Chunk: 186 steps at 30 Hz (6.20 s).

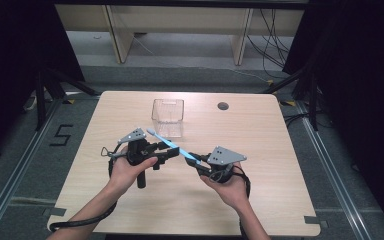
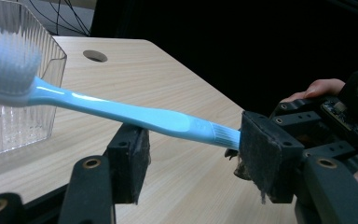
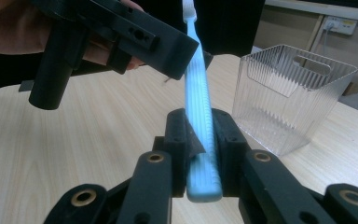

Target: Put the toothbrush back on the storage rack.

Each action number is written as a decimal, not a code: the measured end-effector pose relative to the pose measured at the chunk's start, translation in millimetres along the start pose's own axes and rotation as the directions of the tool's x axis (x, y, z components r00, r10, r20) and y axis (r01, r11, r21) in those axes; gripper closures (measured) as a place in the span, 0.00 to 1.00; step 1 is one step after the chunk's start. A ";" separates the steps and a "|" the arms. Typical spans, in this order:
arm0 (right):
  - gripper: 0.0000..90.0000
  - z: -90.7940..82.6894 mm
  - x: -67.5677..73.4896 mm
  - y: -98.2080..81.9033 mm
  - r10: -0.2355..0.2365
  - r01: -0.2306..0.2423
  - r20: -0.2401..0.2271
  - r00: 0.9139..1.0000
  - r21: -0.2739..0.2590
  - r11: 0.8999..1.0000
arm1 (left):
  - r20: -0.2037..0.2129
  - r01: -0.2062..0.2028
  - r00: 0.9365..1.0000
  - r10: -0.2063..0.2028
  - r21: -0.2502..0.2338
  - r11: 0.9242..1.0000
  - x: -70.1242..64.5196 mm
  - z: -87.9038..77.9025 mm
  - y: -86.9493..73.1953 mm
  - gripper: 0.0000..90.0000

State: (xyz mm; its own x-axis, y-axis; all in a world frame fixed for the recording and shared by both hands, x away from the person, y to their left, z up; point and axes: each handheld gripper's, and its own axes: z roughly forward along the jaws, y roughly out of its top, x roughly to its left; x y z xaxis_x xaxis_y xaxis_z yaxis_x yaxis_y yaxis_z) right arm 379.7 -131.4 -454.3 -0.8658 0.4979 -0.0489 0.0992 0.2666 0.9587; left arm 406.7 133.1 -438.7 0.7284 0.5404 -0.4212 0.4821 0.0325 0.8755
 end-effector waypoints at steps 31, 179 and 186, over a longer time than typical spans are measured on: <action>0.87 10.7 8.8 -4.8 -0.022 0.019 0.047 0.999 0.059 0.998 | 0.115 0.083 0.991 -0.074 -0.077 0.994 -1.1 0.2 3.5 0.82; 0.55 -41.3 -2.7 -61.6 0.157 -0.176 0.302 0.940 0.037 0.984 | -0.378 -0.390 0.869 0.319 -0.126 0.912 76.6 -1.5 71.0 0.89; 0.55 -40.9 -2.7 -62.1 0.156 -0.175 0.297 0.942 0.038 0.984 | -0.390 -0.391 0.865 0.317 -0.125 0.912 80.2 2.5 72.9 0.89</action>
State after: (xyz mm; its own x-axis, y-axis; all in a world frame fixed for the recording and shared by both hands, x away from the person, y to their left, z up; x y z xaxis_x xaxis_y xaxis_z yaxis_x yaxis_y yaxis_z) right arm 355.8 -183.0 -502.3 -0.6547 0.7556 0.0202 0.2678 0.2069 0.9410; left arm 501.5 176.7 -409.3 0.5931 0.8051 0.0059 0.0936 -0.0763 0.9927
